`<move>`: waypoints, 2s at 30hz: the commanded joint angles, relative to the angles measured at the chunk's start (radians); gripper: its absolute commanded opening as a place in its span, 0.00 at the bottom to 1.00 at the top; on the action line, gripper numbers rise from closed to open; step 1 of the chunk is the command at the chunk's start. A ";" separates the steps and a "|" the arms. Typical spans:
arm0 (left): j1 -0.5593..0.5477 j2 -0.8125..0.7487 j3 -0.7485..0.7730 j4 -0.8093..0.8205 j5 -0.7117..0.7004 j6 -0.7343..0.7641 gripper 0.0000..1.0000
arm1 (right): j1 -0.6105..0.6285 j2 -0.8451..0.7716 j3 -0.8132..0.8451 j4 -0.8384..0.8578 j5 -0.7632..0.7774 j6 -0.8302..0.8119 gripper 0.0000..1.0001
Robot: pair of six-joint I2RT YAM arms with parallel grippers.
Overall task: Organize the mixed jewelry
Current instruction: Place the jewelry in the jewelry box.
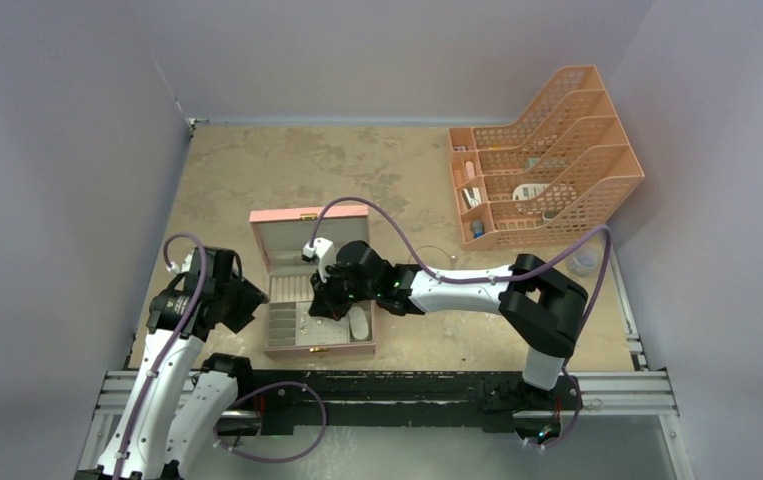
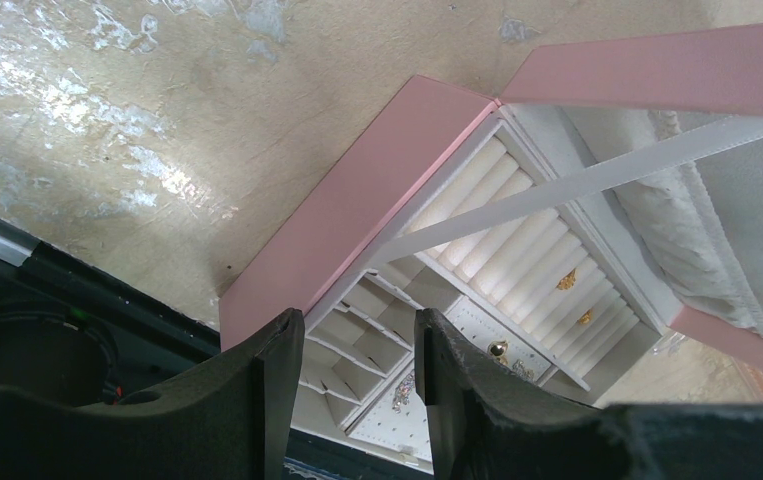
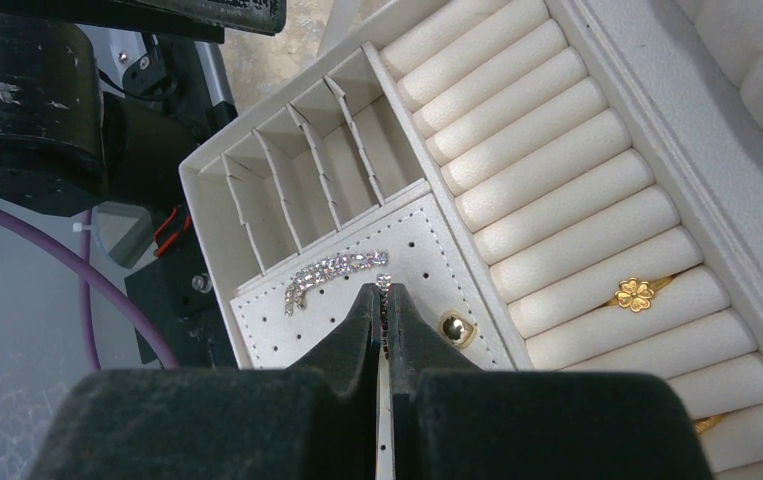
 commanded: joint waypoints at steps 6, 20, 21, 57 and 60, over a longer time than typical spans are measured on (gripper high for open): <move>0.003 -0.009 0.026 0.012 -0.008 -0.009 0.44 | 0.003 -0.016 0.003 0.049 0.001 0.024 0.00; 0.003 -0.007 0.025 0.014 -0.009 -0.011 0.44 | 0.003 -0.013 0.008 0.027 0.071 0.022 0.00; 0.003 -0.006 0.025 0.014 -0.010 -0.011 0.44 | 0.003 -0.013 0.009 0.025 0.067 0.021 0.00; 0.003 -0.011 0.026 0.011 -0.008 -0.011 0.44 | 0.004 -0.029 -0.010 -0.018 0.083 -0.012 0.00; 0.002 -0.014 0.026 0.009 -0.010 -0.012 0.44 | 0.004 -0.033 -0.008 -0.031 0.088 -0.015 0.00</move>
